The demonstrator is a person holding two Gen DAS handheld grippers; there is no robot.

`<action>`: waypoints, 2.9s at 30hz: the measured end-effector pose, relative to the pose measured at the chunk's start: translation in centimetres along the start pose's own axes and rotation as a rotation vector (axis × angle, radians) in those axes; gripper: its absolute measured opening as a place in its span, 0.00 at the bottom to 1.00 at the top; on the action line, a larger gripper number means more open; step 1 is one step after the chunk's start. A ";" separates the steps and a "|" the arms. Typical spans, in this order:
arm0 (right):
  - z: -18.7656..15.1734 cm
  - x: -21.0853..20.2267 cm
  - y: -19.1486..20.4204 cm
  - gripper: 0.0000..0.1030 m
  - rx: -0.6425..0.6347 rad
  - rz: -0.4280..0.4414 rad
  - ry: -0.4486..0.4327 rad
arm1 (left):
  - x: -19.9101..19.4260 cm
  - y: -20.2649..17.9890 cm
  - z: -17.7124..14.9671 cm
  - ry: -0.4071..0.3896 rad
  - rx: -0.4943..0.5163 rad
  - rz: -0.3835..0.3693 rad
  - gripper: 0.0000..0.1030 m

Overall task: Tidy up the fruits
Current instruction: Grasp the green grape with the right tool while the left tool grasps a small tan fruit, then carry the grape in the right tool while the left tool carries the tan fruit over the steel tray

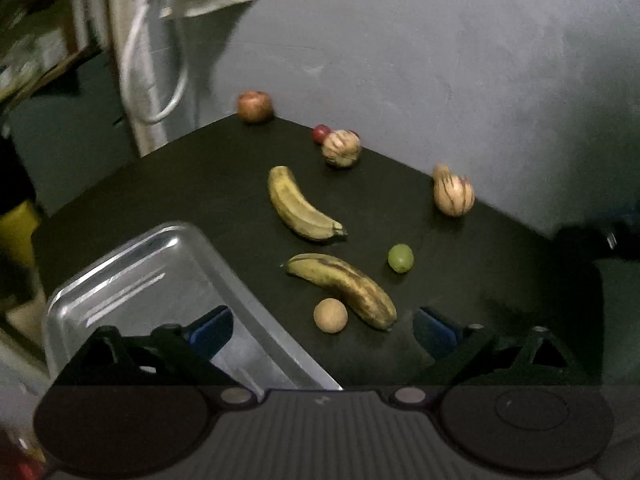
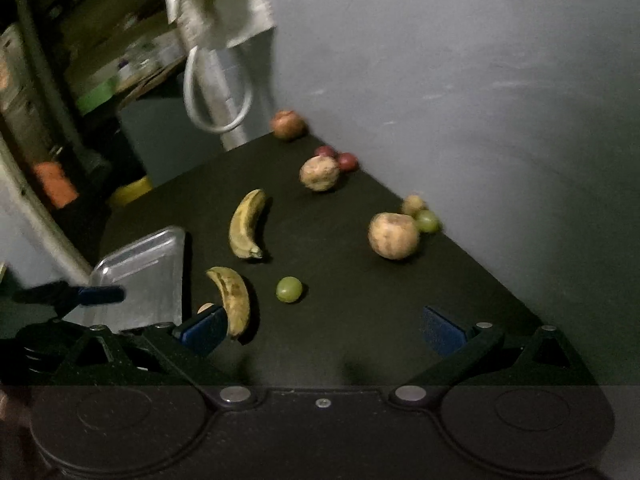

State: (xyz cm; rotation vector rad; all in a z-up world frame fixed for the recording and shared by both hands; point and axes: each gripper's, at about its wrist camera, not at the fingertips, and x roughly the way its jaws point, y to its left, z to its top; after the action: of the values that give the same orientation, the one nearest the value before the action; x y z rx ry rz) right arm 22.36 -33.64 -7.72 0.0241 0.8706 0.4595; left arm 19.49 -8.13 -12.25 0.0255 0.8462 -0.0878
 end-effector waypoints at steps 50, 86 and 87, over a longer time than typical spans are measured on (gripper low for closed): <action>3.3 16.4 1.6 0.26 -0.744 0.396 0.247 | 8.0 0.9 0.5 0.110 0.413 -0.249 0.28; 2.0 -2.3 13.1 0.26 -0.262 0.279 -0.070 | -9.1 9.0 -1.9 -0.073 -0.186 -0.040 0.28; 1.7 -2.9 14.0 0.26 -0.263 0.275 -0.074 | -9.7 9.4 -2.3 -0.074 -0.193 -0.038 0.28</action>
State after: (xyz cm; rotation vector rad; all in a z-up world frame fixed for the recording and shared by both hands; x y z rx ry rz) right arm 16.70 -21.85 -1.67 -0.0816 0.7307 0.8230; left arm 12.15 2.01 -6.63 -0.1740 0.7779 -0.0425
